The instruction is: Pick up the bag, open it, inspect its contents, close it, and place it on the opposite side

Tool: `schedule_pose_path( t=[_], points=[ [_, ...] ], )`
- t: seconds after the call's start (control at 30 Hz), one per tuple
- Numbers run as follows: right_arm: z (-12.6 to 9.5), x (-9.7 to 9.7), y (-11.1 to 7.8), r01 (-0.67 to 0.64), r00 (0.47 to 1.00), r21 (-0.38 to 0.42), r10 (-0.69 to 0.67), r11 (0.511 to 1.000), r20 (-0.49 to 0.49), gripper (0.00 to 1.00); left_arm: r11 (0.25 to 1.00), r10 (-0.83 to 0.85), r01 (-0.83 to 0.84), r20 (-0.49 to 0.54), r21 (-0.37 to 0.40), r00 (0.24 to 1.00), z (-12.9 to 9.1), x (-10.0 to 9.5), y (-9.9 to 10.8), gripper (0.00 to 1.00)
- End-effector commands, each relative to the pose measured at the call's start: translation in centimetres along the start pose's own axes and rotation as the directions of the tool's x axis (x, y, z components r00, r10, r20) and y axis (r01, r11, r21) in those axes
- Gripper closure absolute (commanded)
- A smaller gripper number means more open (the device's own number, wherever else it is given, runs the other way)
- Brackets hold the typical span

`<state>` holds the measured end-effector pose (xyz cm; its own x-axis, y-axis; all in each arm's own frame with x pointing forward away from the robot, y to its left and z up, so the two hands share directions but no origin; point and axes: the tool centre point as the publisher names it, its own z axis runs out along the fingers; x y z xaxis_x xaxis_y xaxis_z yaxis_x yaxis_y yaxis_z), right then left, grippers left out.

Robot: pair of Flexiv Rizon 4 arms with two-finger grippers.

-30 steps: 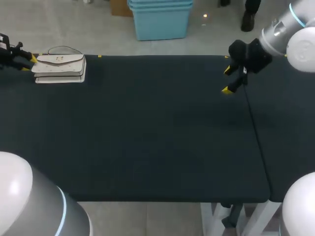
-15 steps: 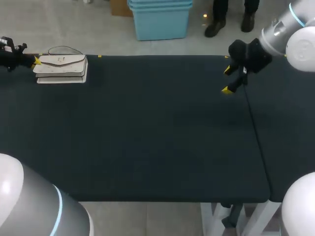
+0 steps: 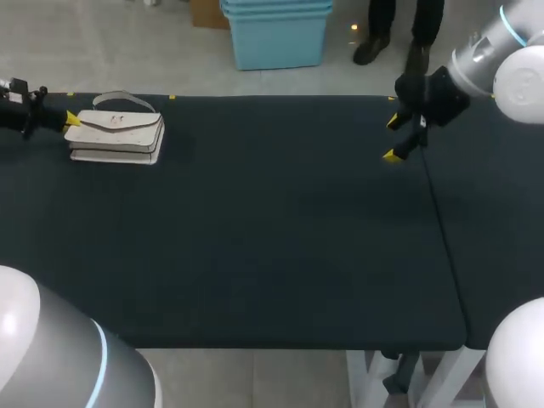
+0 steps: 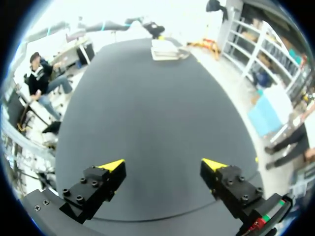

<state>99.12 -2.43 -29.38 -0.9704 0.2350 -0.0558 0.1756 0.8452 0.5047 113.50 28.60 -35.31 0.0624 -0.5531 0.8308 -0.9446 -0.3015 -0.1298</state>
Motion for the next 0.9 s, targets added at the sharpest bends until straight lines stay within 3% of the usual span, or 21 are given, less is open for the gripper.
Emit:
schedule_pose_path(
  t=[0.03, 0.1, 0.3, 0.37, 0.43, 0.47, 0.67, 0.7, 0.77, 0.8, 0.83, 0.9],
  points=[
    [0.0, 0.0, 0.0, 0.000, 1.000, 0.001, 0.000, 1.000, -0.001, 0.00, 0.898, -0.018, -0.003, -0.044, -0.440, 0.999, 0.3, -0.2, 0.0, 1.00],
    [0.0, 0.0, 0.0, 0.000, 1.000, 0.001, 0.000, 1.000, -0.001, 0.00, 0.894, -0.021, 0.002, -0.037, -0.448, 0.999, 0.4, -0.1, 0.4, 0.75],
    [0.0, 0.0, 0.0, 0.000, 1.000, 0.001, 0.000, 1.000, -0.001, 0.00, 0.884, -0.031, 0.019, -0.019, -0.466, 0.999, 0.2, 0.1, 1.4, 0.76],
    [0.0, 0.0, 0.0, 0.000, 1.000, 0.001, 0.000, 1.000, -0.001, 0.00, 0.877, -0.036, 0.027, -0.010, -0.479, 0.999, 0.1, 0.2, 1.6, 0.80],
    [0.0, 0.0, 0.0, 0.000, 1.000, 0.001, 0.000, 1.000, -0.001, 0.00, 0.871, -0.045, 0.031, -0.018, -0.490, 0.999, 0.0, 0.2, 1.8, 0.96],
    [0.0, 0.0, 0.0, 0.000, 1.000, 0.001, 0.000, 1.000, -0.001, 0.00, 0.867, -0.047, 0.039, -0.004, -0.497, 0.999, -0.1, 0.2, 1.8, 0.96],
    [0.0, 0.0, 0.0, 0.000, 1.000, 0.001, 0.000, 1.000, -0.001, 0.00, 0.829, -0.054, 0.061, 0.030, -0.555, 0.998, -0.5, 0.3, 2.0, 0.86],
    [0.0, 0.0, 0.0, 0.000, 1.000, 0.001, 0.000, 1.000, -0.001, 0.00, 0.824, -0.053, 0.066, 0.039, -0.563, 0.998, -0.3, 0.2, 2.1, 0.75],
    [0.0, 0.0, 0.0, 0.000, 1.000, 0.001, 0.000, 1.000, -0.001, 0.00, 0.814, -0.053, 0.070, 0.046, -0.577, 0.998, 0.2, -0.1, 2.3, 0.71],
    [0.0, 0.0, 0.0, 0.000, 1.000, 0.001, 0.000, 1.000, -0.001, 0.00, 0.809, -0.056, 0.073, 0.047, -0.583, 0.997, 0.4, -0.2, 2.3, 0.74],
    [0.0, 0.0, 0.0, 0.000, 1.000, 0.001, 0.000, 1.000, -0.001, 0.00, 0.807, -0.058, 0.076, 0.050, -0.585, 0.997, 0.6, -0.4, 2.3, 0.90],
    [0.0, 0.0, 0.0, 0.000, 1.000, 0.001, 0.000, 1.000, -0.001, 0.00, 0.800, -0.074, 0.081, 0.036, -0.594, 0.997, 0.8, -0.6, 2.4, 1.00]
  ],
)
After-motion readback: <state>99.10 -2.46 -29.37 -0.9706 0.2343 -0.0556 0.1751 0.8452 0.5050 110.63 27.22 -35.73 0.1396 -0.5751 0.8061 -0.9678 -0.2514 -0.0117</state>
